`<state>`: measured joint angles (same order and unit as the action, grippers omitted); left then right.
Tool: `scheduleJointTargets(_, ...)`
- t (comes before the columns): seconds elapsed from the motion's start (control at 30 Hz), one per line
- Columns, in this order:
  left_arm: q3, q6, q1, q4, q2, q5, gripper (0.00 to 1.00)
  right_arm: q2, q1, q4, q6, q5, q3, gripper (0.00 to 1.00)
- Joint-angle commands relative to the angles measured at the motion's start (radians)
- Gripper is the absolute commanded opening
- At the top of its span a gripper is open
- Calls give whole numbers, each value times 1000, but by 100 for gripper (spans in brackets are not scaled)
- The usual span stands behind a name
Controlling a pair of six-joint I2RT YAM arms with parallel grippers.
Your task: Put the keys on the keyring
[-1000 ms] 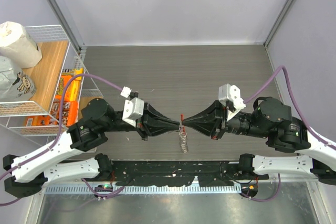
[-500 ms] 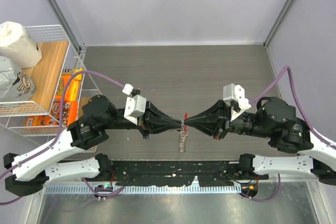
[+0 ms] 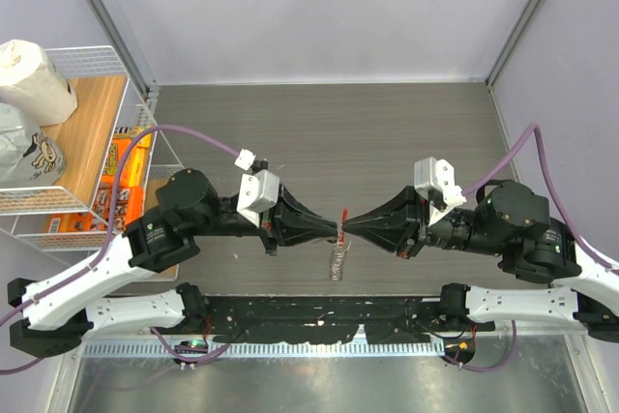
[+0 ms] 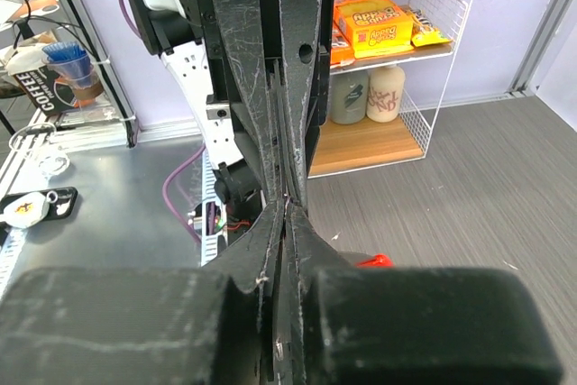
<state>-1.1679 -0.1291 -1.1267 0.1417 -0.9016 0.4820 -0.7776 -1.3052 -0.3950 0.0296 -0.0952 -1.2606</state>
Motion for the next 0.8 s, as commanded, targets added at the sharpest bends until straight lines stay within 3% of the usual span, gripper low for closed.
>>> scheduleJointTargets(0.0, -49, 11, -2, 30, 0, -26, 0, 31, -6, -7, -10, -9, -11, 12)
scheduleJointTargets(0.1, -59, 20, -1, 53, -5, -28, 0, 38, -6, -22, -8, 2, -19, 25)
scheduleJointTargets(0.3, -88, 46, -1, 120, -11, -10, 0, 49, -6, -114, -13, 57, -62, 40)
scheduleJointTargets(0.53, -151, 92, -2, 257, -42, 13, 0, -52, -8, -356, -23, 68, -198, 45)
scheduleJointTargets(0.77, -197, 175, -1, 400, -54, -25, 0, -149, -6, -475, -22, 63, -296, 45)
